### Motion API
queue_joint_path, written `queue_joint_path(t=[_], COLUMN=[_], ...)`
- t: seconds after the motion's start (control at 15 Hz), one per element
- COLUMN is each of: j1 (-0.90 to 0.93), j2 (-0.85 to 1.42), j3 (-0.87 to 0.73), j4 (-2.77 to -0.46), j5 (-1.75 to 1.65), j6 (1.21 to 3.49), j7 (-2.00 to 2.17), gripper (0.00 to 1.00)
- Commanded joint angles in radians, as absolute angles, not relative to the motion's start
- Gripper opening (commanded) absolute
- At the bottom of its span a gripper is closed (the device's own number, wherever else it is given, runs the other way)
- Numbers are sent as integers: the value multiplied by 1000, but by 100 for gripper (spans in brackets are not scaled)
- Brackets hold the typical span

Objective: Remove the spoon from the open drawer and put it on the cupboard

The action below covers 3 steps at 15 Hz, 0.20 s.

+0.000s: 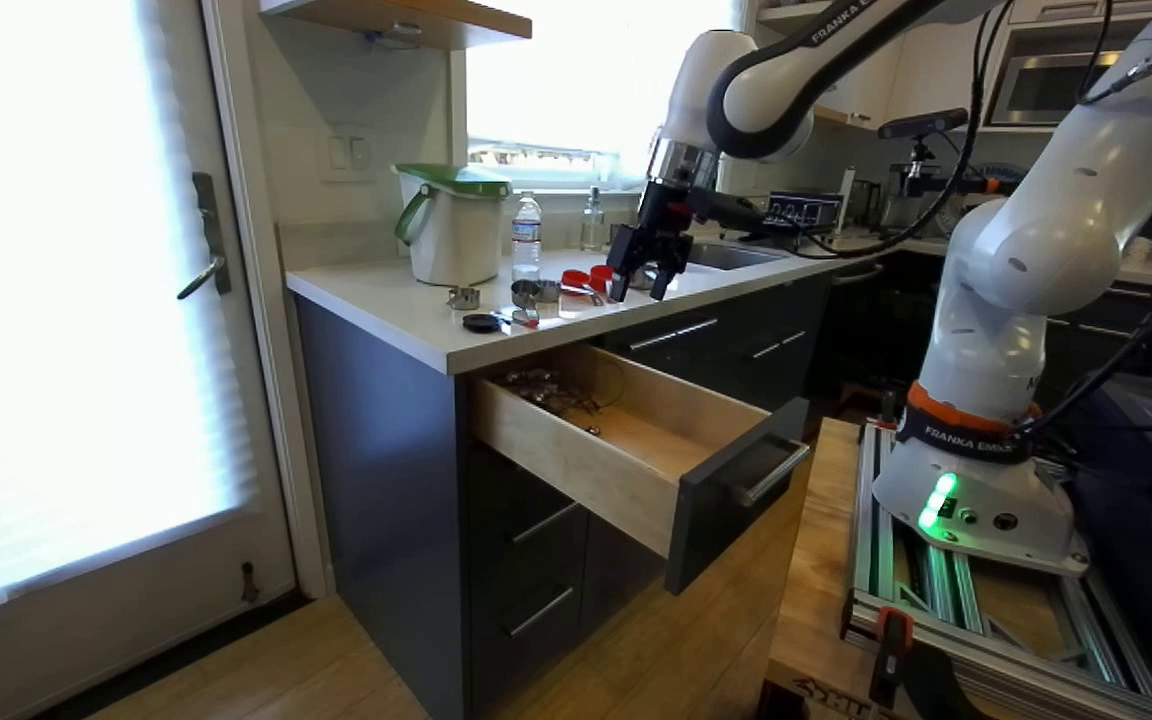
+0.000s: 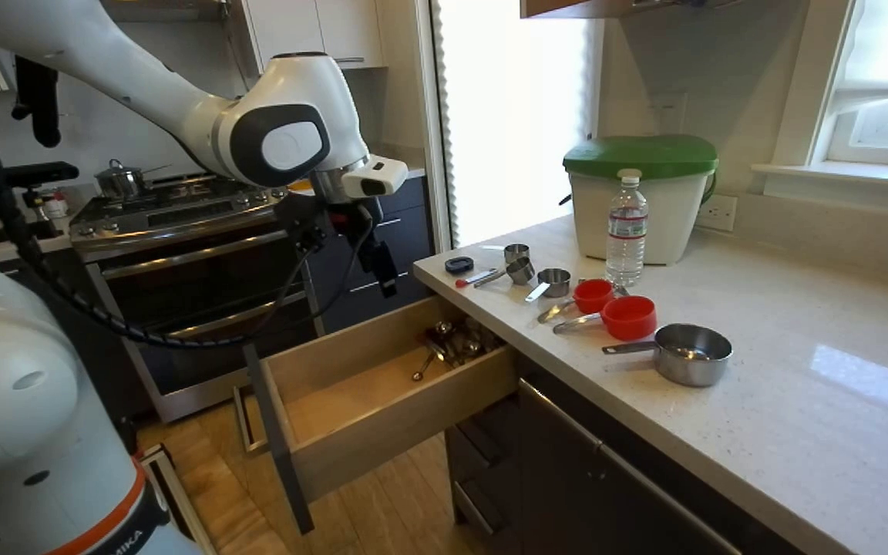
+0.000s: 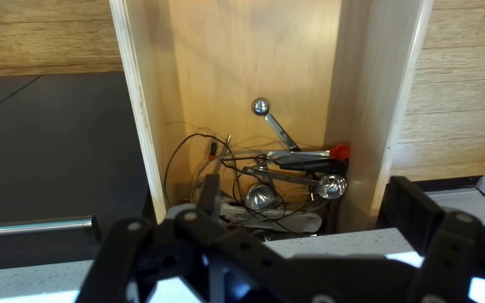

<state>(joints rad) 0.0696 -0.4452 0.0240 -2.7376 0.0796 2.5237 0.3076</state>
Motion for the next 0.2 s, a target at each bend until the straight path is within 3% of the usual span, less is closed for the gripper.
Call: queue_joint_path(t=[0.0,0.13], j1=[47,45], j2=[-438,-420], j3=[49,50], j4=[-2730,-2721], j5=[96,94], j6=[2520,2520], j7=[296,296], gripper=[100,100])
